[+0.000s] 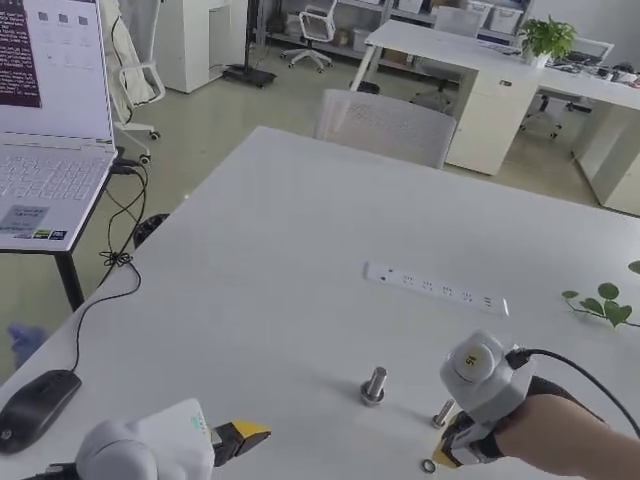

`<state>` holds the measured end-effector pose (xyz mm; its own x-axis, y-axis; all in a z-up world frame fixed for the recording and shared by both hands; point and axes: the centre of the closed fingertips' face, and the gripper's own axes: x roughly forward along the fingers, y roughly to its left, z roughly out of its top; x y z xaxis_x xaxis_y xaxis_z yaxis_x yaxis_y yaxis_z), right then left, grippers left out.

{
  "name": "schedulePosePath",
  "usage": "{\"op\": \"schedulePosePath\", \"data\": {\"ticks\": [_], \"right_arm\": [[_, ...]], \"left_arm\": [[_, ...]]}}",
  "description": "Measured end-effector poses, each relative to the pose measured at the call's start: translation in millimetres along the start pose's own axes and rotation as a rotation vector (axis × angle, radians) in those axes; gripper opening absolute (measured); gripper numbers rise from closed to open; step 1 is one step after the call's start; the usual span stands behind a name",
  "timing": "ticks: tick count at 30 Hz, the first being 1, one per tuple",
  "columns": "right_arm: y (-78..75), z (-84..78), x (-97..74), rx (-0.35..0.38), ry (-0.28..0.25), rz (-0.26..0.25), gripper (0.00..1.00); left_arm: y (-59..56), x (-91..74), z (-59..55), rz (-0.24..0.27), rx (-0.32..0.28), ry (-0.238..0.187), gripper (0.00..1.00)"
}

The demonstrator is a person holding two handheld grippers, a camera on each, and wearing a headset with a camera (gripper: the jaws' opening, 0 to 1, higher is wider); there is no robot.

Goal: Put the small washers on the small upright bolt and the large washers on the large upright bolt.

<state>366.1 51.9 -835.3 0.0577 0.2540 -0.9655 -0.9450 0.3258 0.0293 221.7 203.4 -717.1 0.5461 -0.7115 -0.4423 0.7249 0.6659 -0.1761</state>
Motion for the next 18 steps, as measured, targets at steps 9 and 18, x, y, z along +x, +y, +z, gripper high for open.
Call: {"op": "schedulePosePath", "data": {"ticks": [9,18], "right_arm": [[1.5,-5.8,13.6,0.009,0.009,0.002,0.19],[-4.7,-6.8,24.6,0.022,0.014,-0.013,0.2]], "left_arm": [[-0.4,2.4,-0.4,-0.009,0.015,0.003,0.76],[6.1,7.4,-5.3,-0.007,0.014,0.014,0.77]]}}
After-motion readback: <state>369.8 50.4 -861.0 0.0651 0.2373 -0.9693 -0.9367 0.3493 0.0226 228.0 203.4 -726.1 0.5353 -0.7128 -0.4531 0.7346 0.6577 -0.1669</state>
